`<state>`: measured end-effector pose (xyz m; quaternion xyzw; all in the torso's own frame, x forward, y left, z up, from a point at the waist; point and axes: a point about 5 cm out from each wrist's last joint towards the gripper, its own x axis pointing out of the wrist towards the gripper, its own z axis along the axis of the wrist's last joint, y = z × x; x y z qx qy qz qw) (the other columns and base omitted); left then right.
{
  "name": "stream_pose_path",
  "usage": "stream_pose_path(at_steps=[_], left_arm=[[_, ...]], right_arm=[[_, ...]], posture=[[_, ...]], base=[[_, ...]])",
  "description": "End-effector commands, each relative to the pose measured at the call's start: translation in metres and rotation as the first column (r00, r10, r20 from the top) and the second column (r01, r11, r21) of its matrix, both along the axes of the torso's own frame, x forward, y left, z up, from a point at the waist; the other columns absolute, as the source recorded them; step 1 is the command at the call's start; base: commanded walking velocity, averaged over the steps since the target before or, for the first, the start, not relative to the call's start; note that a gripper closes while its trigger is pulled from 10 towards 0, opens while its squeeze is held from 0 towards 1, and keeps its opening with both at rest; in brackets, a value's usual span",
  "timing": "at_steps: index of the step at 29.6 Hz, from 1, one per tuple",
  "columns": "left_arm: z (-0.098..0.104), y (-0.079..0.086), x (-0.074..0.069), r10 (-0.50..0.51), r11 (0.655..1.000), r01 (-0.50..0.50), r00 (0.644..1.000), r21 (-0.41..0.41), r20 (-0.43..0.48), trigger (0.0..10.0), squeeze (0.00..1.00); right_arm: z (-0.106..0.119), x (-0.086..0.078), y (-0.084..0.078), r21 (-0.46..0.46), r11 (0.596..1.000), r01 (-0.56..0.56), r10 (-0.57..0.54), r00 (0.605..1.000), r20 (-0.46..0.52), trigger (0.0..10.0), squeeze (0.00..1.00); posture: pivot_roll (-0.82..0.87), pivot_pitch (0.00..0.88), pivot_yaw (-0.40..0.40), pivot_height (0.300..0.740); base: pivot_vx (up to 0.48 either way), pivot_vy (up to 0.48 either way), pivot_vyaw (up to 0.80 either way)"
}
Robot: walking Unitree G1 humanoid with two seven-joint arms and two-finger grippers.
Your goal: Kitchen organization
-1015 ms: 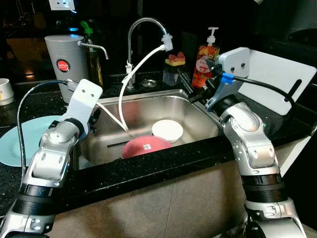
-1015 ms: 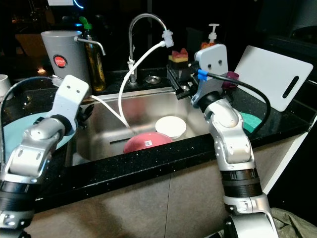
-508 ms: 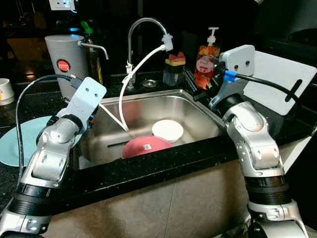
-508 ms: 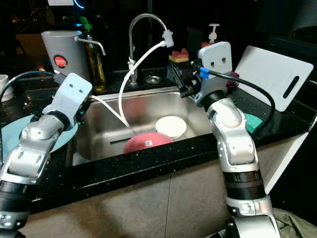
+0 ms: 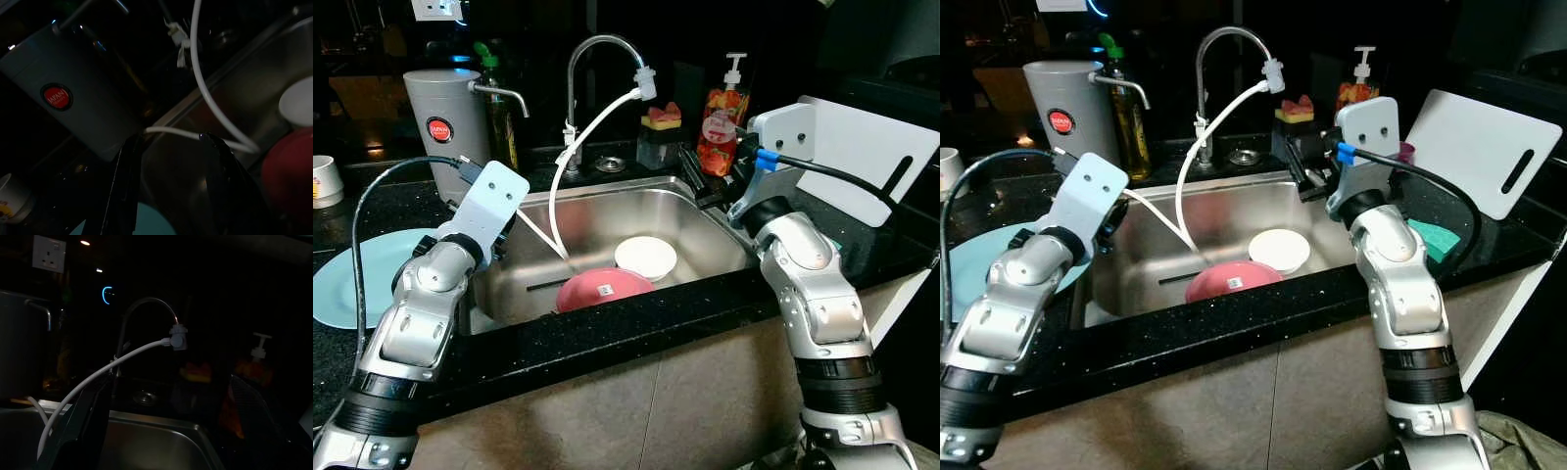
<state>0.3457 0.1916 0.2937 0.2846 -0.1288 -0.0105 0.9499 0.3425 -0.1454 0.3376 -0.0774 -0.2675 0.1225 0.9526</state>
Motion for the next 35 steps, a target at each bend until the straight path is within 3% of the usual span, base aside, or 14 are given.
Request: stream_pose_path(at_steps=[1,10,19,35], left_arm=[[0.005,0.001,0.000,0.002,1.000,-0.001,1.000,-0.024,0.026,10.0,0.00],[0.006,-0.001,-0.002,-0.004,0.998,0.006,1.000,-0.059,0.028,10.0,0.00],[0.015,0.016,-0.002,0.047,0.998,-0.044,0.997,-0.055,0.057,10.0,0.00],[0.016,0.011,-0.001,0.038,0.998,-0.034,0.997,-0.048,0.074,10.0,0.00]], right_arm=[[-0.002,-0.002,-0.003,0.005,1.000,0.013,-0.013,1.000,-0.010,10.0,0.00],[-0.002,-0.001,-0.007,0.008,1.000,0.023,-0.023,1.000,-0.012,10.0,0.00],[0.000,-0.003,-0.001,0.009,1.000,0.022,-0.022,1.000,0.007,10.0,0.00],[0.004,-0.002,0.000,0.005,1.000,0.024,-0.024,1.000,0.018,10.0,0.00]], posture=[[0.12,0.051,-0.017,0.740],[0.13,0.045,-0.020,0.740],[0.13,0.043,-0.013,0.740],[0.13,0.026,-0.013,0.740]], base=[[0.000,0.000,0.00],[0.000,0.000,0.00],[0.000,0.000,0.00],[0.000,0.000,0.00]])
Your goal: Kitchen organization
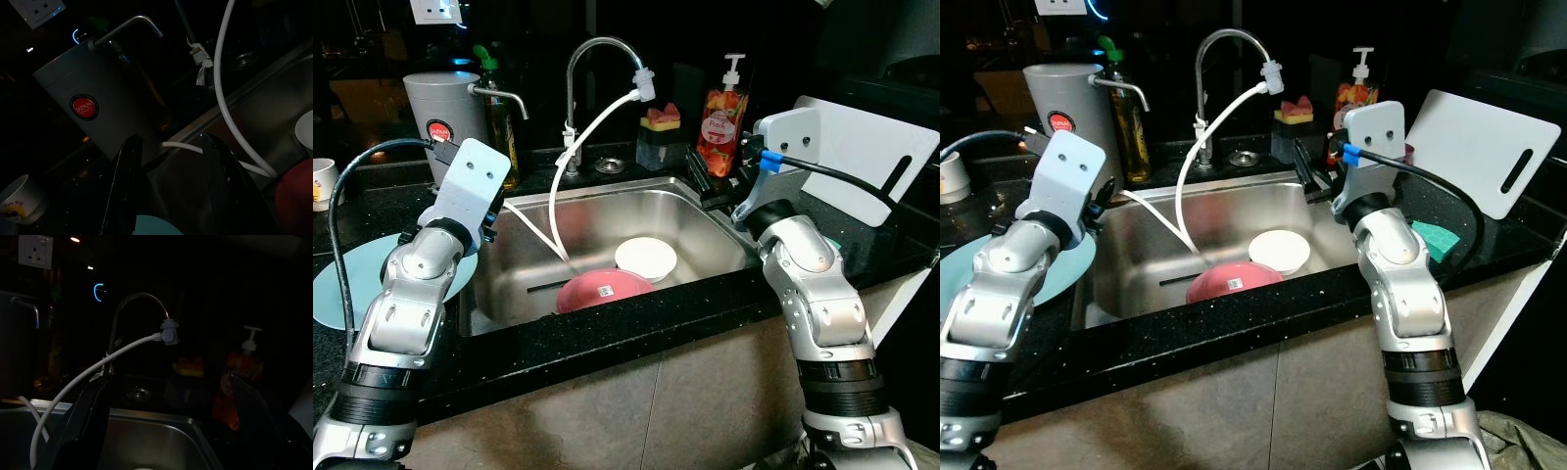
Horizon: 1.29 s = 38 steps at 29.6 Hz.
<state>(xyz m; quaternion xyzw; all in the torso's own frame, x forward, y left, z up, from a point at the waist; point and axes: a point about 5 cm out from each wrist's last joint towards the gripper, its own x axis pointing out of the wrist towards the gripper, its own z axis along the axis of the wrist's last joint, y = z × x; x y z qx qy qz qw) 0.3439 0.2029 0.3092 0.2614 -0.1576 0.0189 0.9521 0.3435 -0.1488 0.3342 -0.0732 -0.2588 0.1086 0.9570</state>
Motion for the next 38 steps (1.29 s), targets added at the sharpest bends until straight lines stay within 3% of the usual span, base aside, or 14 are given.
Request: stream_pose_path(at_steps=[1,13,24,38], left_arm=[[0.0000,0.0005,0.0004,0.003,1.000,-0.003,1.000,0.008,0.005,10.0,0.00],[0.0033,0.0075,0.0016,0.029,0.999,-0.029,0.999,0.021,0.027,10.0,0.00],[0.0024,-0.0004,0.0037,0.003,0.999,-0.004,1.000,0.037,0.029,10.0,0.00],[0.0056,0.0023,0.0058,0.010,0.998,-0.013,0.999,0.056,0.046,10.0,0.00]], right_arm=[[0.0074,-0.0029,0.0030,-0.009,1.000,-0.003,0.003,0.999,0.036,10.0,0.00],[0.0107,-0.0016,0.0068,-0.026,1.000,-0.017,0.018,0.999,0.047,10.0,0.00],[0.0100,-0.0024,0.0064,-0.031,0.999,-0.010,0.012,0.999,0.051,10.0,0.00],[0.0095,-0.0022,0.0042,-0.022,1.000,0.002,-0.001,0.999,0.049,10.0,0.00]], posture=[[0.13,0.026,-0.013,0.740],[0.12,0.014,-0.023,0.740],[0.12,0.021,-0.013,0.740],[0.11,0.027,-0.011,0.740]], base=[[0.000,0.000,0.00],[0.000,0.000,0.00],[0.000,0.000,0.00],[0.000,0.000,0.00]])
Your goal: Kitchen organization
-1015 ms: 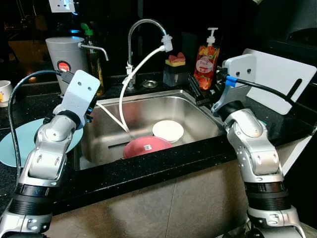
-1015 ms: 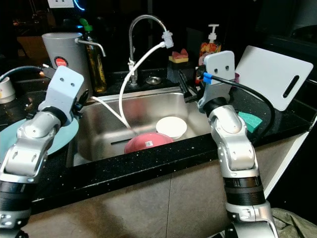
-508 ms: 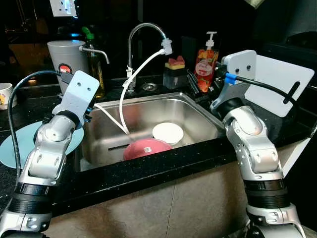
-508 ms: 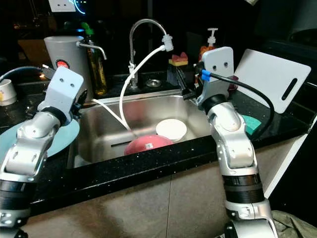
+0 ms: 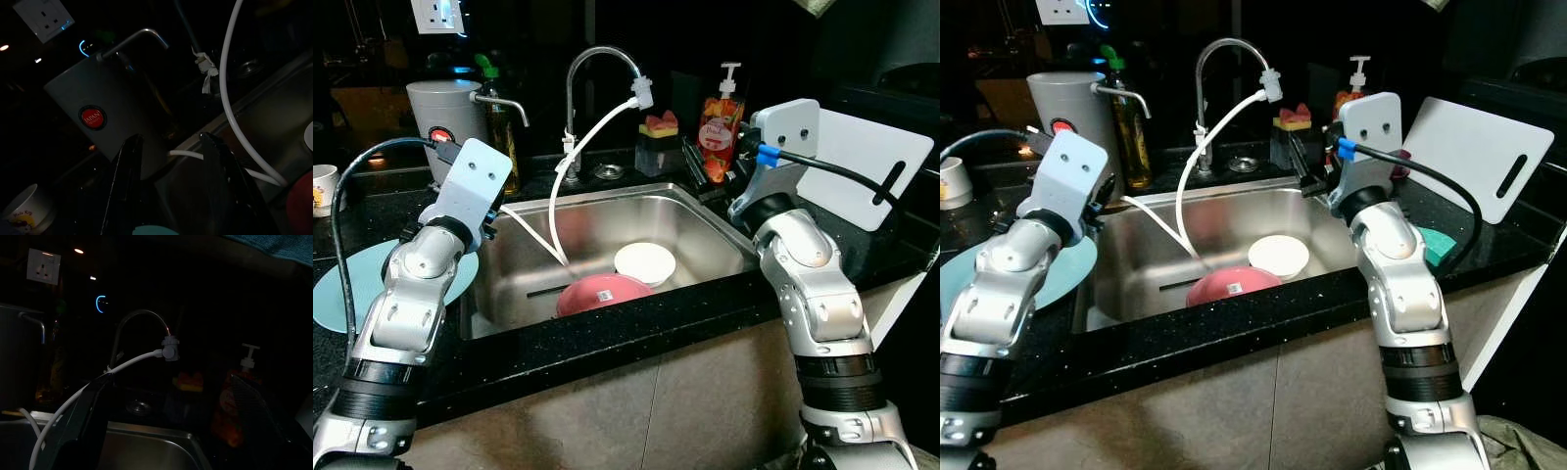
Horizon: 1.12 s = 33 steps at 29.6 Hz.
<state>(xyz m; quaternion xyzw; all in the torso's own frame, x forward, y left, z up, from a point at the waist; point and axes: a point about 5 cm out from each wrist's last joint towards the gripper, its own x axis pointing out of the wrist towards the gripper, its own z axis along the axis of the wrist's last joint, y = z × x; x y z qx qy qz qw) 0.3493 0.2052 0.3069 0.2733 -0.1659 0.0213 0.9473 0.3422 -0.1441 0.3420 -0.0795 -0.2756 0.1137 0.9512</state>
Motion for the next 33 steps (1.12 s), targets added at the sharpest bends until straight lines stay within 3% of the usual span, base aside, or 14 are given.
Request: stream_pose_path(at_steps=[1,15,17,19,22,24,26,27,28,29,30,31,32,33], left_arm=[[0.008,0.000,0.000,0.007,0.999,-0.008,1.000,0.032,0.028,10.0,0.00],[0.005,0.003,0.001,0.025,0.998,-0.025,1.000,0.055,0.002,10.0,0.00],[0.001,0.015,0.000,0.058,0.991,-0.064,0.997,-0.119,-0.051,10.0,0.00],[-0.001,0.019,-0.001,0.070,0.986,-0.080,0.995,-0.149,-0.066,10.0,0.00],[-0.014,0.043,-0.001,0.201,0.969,-0.218,0.969,-0.116,-0.144,10.0,0.00],[-0.018,0.068,-0.002,0.285,0.924,-0.321,0.940,-0.206,-0.188,10.0,0.00],[-0.018,0.074,-0.003,0.301,0.907,-0.345,0.932,-0.241,-0.201,10.0,0.00],[-0.018,0.084,-0.004,0.327,0.880,-0.378,0.921,-0.286,-0.210,10.0,0.29],[-0.017,0.096,-0.007,0.354,0.848,-0.410,0.910,-0.335,-0.218,10.0,1.00],[-0.018,0.107,-0.010,0.384,0.807,-0.444,0.895,-0.390,-0.226,10.0,1.00],[-0.018,0.107,-0.010,0.384,0.807,-0.444,0.895,-0.390,-0.226,10.0,1.00],[-0.023,0.124,-0.016,0.419,0.717,-0.497,0.868,-0.490,-0.267,10.0,1.00],[-0.027,0.131,-0.018,0.418,0.672,-0.513,0.858,-0.533,-0.299,10.0,1.00],[-0.027,0.131,-0.018,0.418,0.672,-0.513,0.858,-0.533,-0.299,10.0,1.00]], right_arm=[[0.002,-0.001,0.000,-0.010,1.000,0.012,-0.012,1.000,0.014,10.0,0.00],[0.000,0.000,-0.002,-0.004,1.000,0.022,-0.021,1.000,0.011,10.0,0.00],[0.001,0.000,0.003,-0.034,0.999,0.003,-0.003,1.000,0.007,10.0,0.00],[0.000,0.000,0.004,-0.040,0.999,0.001,-0.001,1.000,0.005,10.0,0.00],[-0.001,0.000,0.004,-0.041,0.999,0.005,-0.005,1.000,0.000,10.0,0.00],[-0.002,0.000,0.002,-0.034,0.999,0.012,-0.012,1.000,0.001,10.0,0.00],[-0.002,0.000,0.001,-0.032,0.999,0.014,-0.014,1.000,0.001,10.0,0.00],[-0.002,0.000,0.001,-0.031,0.999,0.015,-0.015,1.000,0.001,10.0,0.00],[-0.001,0.000,0.001,-0.031,0.999,0.016,-0.016,1.000,0.002,10.0,0.00],[-0.001,0.000,0.001,-0.031,0.999,0.016,-0.016,1.000,0.002,10.0,0.00],[-0.001,0.000,0.001,-0.031,0.999,0.016,-0.016,1.000,0.002,10.0,0.00],[-0.002,0.000,0.001,-0.032,0.999,0.016,-0.016,1.000,0.001,10.0,0.00],[-0.003,0.000,0.001,-0.035,0.999,0.018,-0.018,1.000,0.000,10.0,0.00],[-0.003,0.000,0.001,-0.035,0.999,0.018,-0.018,1.000,0.000,10.0,0.00]], posture=[[0.11,0.027,-0.011,0.740],[0.13,0.035,-0.015,0.740],[0.12,0.057,-0.042,0.740],[0.11,0.058,-0.043,0.740],[0.12,0.047,-0.039,0.740],[0.12,0.043,-0.035,0.740],[0.12,0.043,-0.035,0.740],[0.12,0.045,-0.031,0.740],[0.12,0.051,-0.029,0.740],[0.11,0.050,-0.028,0.740],[0.11,0.050,-0.028,0.740],[0.11,0.049,-0.026,0.740],[0.11,0.047,-0.026,0.740],[0.11,0.047,-0.026,0.740]], base=[[0.000,0.000,0.00],[0.000,0.000,0.00],[0.000,0.000,0.00],[0.000,0.000,0.00],[0.000,0.000,0.00],[0.000,0.000,0.00],[0.000,0.000,0.00],[0.000,0.000,0.00],[0.000,0.000,0.00],[0.000,0.000,0.00],[0.000,0.000,0.00],[0.000,0.000,0.00],[0.000,0.000,0.00],[0.000,0.000,0.00]])
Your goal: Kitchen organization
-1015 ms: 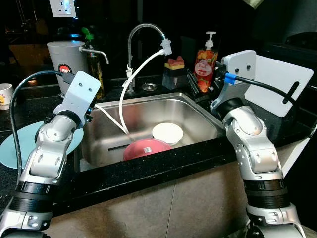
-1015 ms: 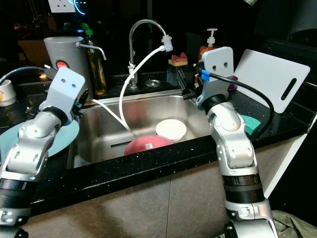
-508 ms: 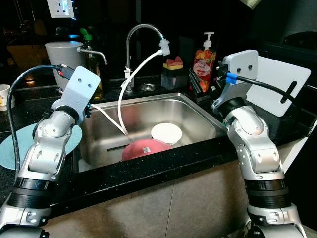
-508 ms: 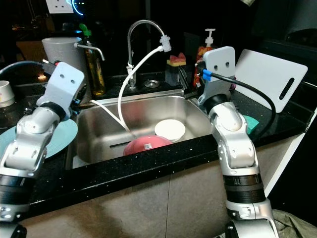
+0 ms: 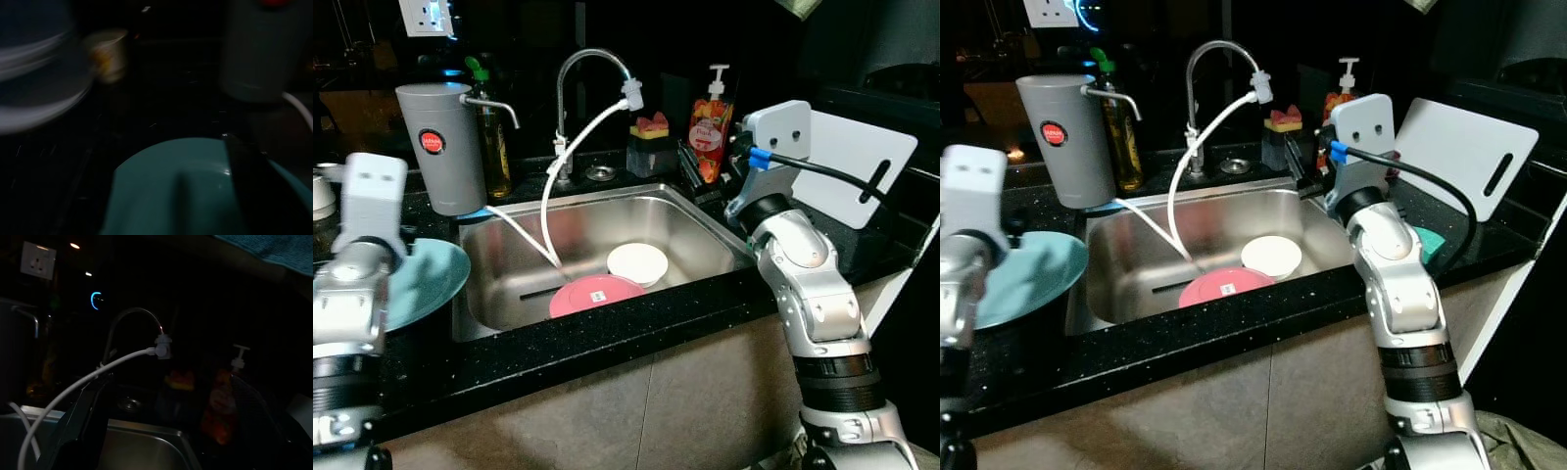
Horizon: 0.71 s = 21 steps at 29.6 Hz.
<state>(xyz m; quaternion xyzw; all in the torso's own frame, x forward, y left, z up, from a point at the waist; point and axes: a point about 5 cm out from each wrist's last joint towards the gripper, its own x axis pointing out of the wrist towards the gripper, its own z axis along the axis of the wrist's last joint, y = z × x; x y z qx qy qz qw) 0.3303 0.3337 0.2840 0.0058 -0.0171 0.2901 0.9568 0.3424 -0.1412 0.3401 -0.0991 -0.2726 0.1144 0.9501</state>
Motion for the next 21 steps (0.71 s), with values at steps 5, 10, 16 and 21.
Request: stream_pose_path(at_steps=[5,10,16,21], left_arm=[[-0.020,0.021,-0.010,0.057,0.968,-0.071,0.996,-0.240,-0.065,10.0,1.00],[-0.030,0.025,-0.019,0.041,0.912,-0.064,0.997,-0.406,-0.066,10.0,0.00],[-0.029,0.035,-0.034,0.095,0.894,-0.120,0.992,-0.431,-0.079,10.0,0.00],[-0.036,0.047,-0.045,0.181,0.882,-0.218,0.975,-0.418,-0.126,10.0,0.00]], right_arm=[[-0.002,0.000,-0.006,0.000,1.000,0.020,-0.020,1.000,-0.003,10.0,0.00],[-0.001,0.001,-0.006,-0.004,1.000,0.021,-0.021,1.000,-0.002,10.0,0.00],[-0.002,0.003,-0.004,-0.006,1.000,0.011,-0.011,1.000,-0.005,10.0,0.00],[-0.001,0.004,0.000,-0.010,1.000,-0.003,0.003,1.000,-0.002,10.0,0.00]], posture=[[0.11,0.049,-0.026,0.740],[0.12,0.052,-0.032,0.740],[0.13,0.052,-0.042,0.740],[0.14,0.046,-0.047,0.740]], base=[[0.000,0.000,0.00],[0.000,0.000,0.00],[0.000,0.000,0.00],[0.000,0.000,0.00]])
